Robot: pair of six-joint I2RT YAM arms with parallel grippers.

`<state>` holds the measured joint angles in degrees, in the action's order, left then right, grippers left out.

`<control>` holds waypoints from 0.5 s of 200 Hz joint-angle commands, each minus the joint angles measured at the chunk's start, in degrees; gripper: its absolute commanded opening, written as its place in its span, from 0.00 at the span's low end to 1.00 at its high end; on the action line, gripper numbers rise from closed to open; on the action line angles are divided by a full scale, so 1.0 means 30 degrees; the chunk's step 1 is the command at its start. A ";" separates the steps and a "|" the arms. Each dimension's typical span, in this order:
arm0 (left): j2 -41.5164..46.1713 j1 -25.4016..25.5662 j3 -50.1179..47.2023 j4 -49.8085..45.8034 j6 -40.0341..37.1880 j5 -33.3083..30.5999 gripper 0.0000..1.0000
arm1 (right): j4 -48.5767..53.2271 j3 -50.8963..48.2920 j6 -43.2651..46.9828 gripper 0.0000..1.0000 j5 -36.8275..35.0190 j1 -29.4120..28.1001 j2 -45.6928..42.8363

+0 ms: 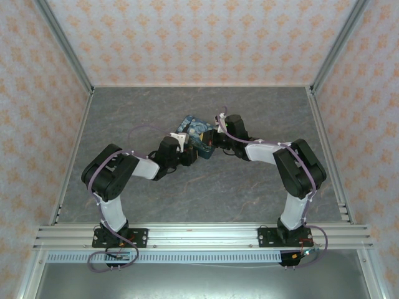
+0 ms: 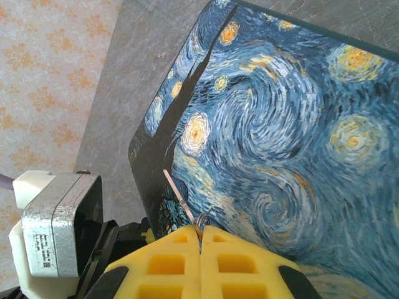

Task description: Unlock the padlock with the key

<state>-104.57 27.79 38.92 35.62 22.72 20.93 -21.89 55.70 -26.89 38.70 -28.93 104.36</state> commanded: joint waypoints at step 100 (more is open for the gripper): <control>-0.0475 0.0263 0.1112 -0.0620 0.0892 -0.1177 0.26 | 0.1303 -0.0728 0.0247 0.00 -0.0287 -0.0348 -0.0070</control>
<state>-105.16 28.14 40.53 34.28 24.64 18.98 -21.91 55.48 -26.89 38.24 -28.93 104.16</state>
